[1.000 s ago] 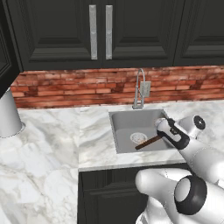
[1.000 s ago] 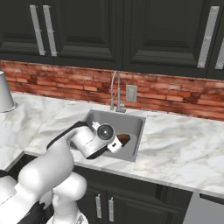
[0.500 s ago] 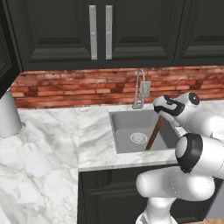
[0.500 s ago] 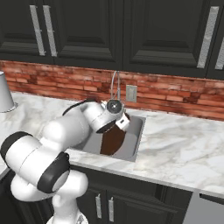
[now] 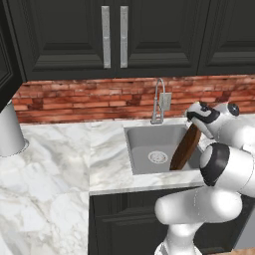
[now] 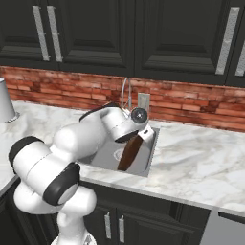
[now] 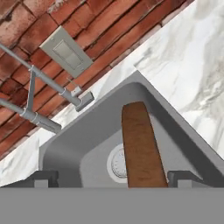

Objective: Move the cutting board and knife to the sink. Then move spray from the cabinet to the counter.

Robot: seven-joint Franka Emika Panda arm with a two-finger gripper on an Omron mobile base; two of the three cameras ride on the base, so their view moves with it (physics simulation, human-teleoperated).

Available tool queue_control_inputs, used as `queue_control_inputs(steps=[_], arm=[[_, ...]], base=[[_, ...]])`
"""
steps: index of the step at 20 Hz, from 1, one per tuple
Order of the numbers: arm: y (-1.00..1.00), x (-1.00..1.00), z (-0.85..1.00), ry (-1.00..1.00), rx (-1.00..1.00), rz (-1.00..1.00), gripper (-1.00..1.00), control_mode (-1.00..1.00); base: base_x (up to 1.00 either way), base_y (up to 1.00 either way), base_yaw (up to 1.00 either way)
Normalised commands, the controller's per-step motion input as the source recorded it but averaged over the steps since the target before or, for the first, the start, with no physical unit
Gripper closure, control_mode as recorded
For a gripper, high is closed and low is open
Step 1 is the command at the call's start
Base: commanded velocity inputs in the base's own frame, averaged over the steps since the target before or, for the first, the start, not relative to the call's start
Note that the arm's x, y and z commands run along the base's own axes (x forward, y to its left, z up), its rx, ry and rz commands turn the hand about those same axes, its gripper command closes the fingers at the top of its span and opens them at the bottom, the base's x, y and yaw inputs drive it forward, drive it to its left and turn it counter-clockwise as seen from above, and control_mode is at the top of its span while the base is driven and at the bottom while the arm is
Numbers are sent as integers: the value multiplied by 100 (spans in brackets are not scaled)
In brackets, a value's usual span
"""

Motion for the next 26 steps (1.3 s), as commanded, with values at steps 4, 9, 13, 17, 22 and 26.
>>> queue_control_inputs(steps=[4,9,13,17,22,26], arm=[[-64,-28,0,-6,0,0,-100,-100],[-62,-26,1,-7,0,0,-100,-100],[-31,-56,23,-12,0,0,-100,-100],[-1,-76,22,-16,0,0,-100,-100],[12,-88,34,-12,0,0,-100,-100],[34,-65,46,-10,-1,0,-100,-100]], base=[[0,0,0],[0,0,0],[0,0,0],[0,0,0],[0,0,0],[0,0,0]])
